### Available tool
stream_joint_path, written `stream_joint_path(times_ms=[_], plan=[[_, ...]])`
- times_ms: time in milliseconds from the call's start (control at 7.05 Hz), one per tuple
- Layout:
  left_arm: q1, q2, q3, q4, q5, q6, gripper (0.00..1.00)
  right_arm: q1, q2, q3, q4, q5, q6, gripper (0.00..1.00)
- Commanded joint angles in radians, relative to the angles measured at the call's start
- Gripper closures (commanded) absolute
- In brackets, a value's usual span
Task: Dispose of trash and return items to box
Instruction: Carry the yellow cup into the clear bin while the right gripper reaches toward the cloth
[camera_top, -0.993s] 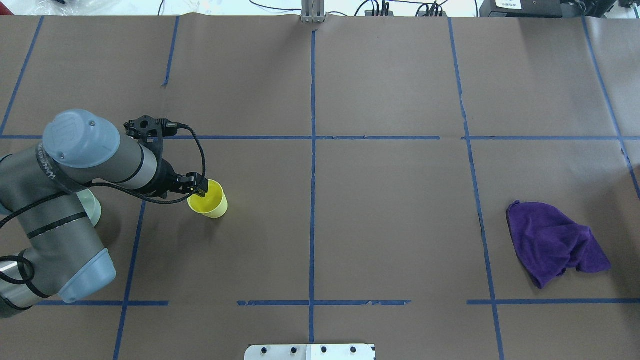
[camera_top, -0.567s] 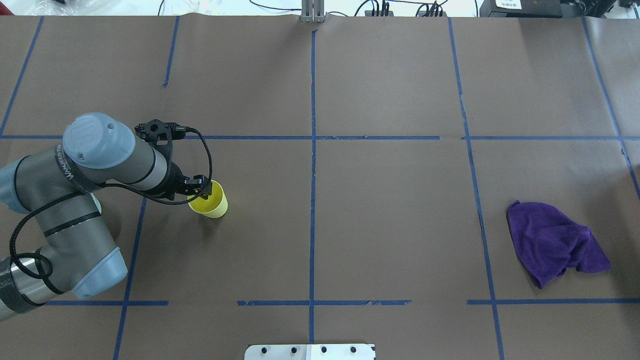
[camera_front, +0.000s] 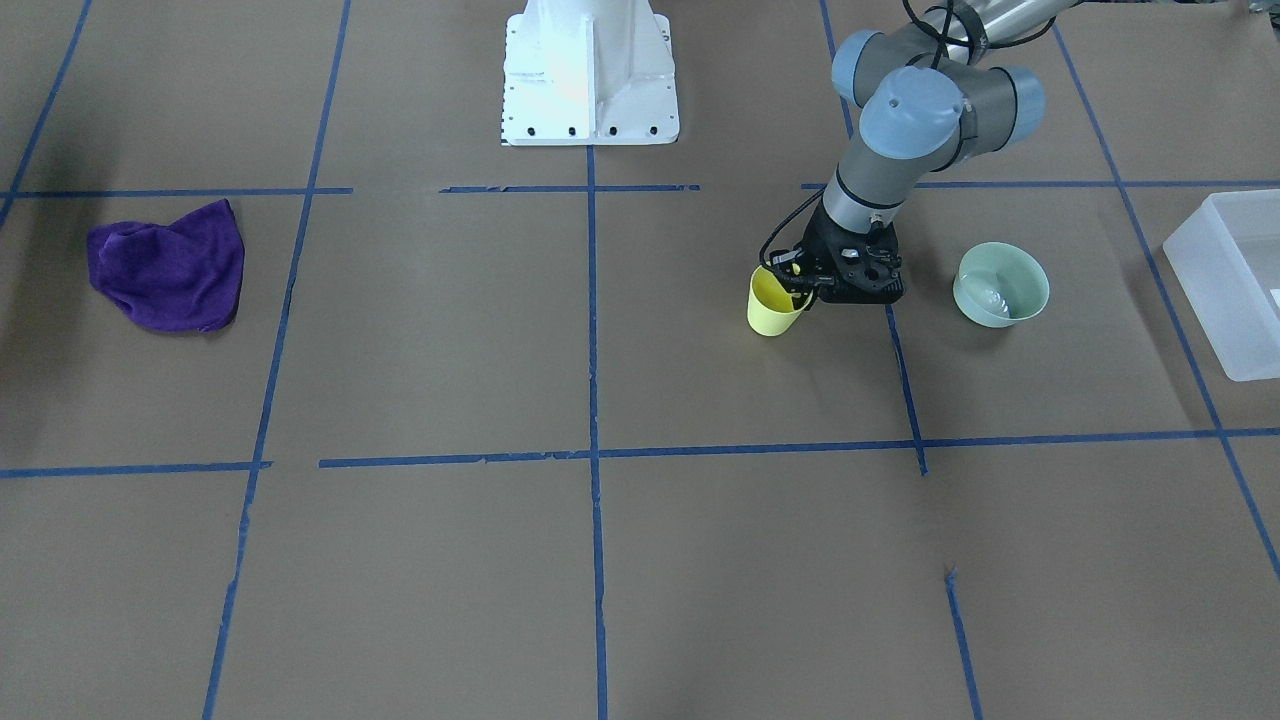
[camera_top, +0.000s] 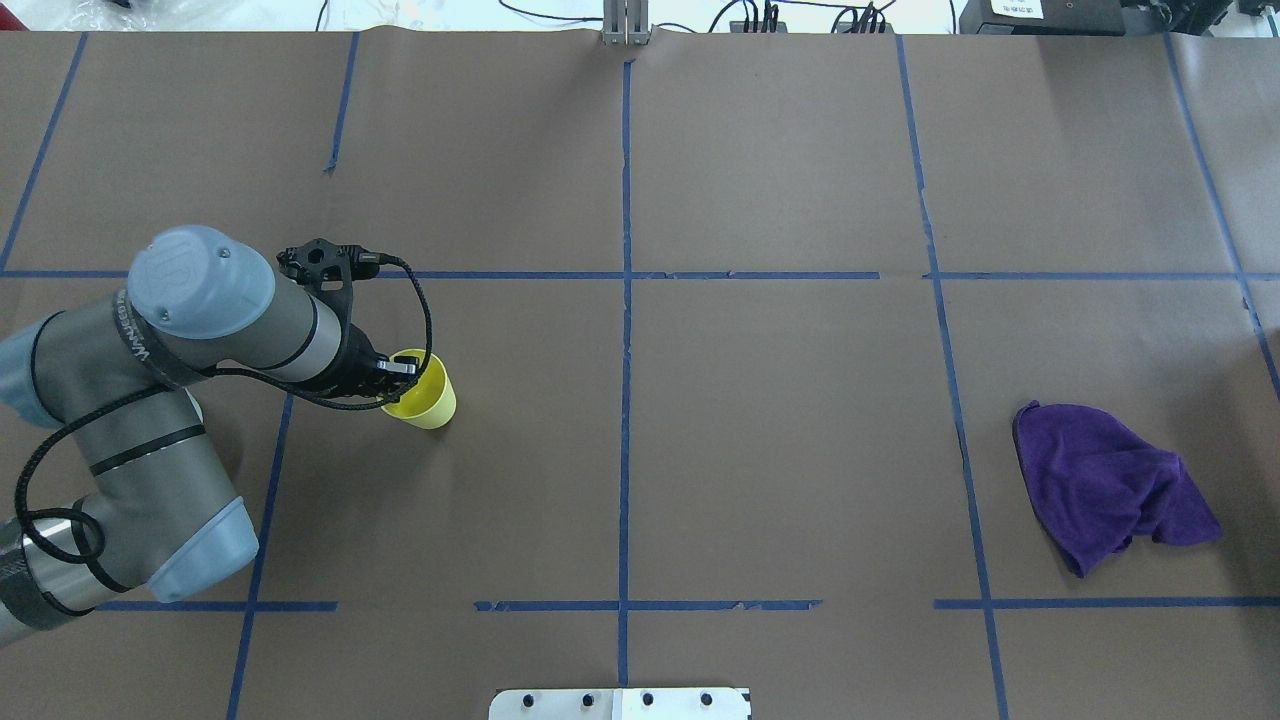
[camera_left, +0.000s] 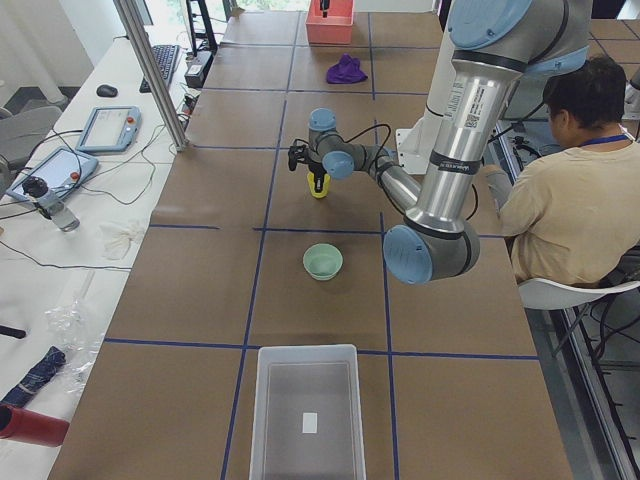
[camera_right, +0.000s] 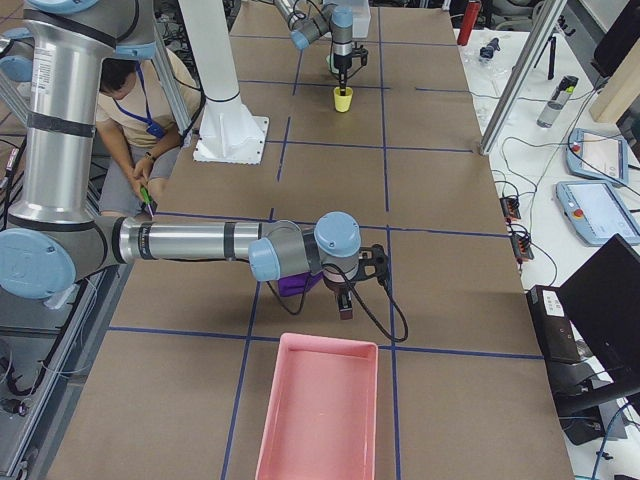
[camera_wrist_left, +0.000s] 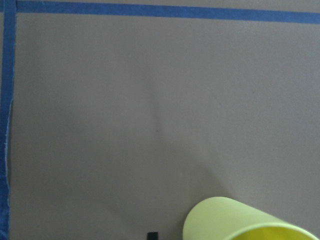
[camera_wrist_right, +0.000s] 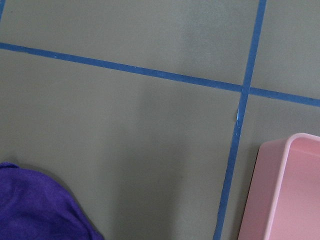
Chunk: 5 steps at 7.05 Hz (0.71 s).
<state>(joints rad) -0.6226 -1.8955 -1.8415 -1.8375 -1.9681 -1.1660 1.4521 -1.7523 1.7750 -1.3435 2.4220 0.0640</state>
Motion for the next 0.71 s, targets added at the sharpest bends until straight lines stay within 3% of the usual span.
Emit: stream_joint_path(times_ms=[0, 142, 284, 425, 567], plan=[[-0.117, 0.006, -0.178, 0.021, -0.011, 0.0, 1.0, -0.035, -0.001, 0.0, 0.061, 0.009, 0.008, 0.0], [-0.243, 0.004, -0.182, 0.082, -0.041, 0.021, 1.0, -0.058, -0.001, 0.0, 0.063, 0.037, 0.01, 0.0], [-0.315, 0.028, -0.173, 0.098, -0.044, 0.175, 1.0, -0.122, 0.001, 0.004, 0.066, 0.051, 0.045, 0.0], [-0.34, 0.13, -0.177, 0.087, -0.046, 0.372, 1.0, -0.168, 0.001, 0.041, 0.069, 0.058, 0.133, 0.0], [-0.464, 0.171, -0.148, 0.086, -0.049, 0.581, 1.0, -0.238, -0.006, 0.105, 0.069, 0.069, 0.271, 0.0]])
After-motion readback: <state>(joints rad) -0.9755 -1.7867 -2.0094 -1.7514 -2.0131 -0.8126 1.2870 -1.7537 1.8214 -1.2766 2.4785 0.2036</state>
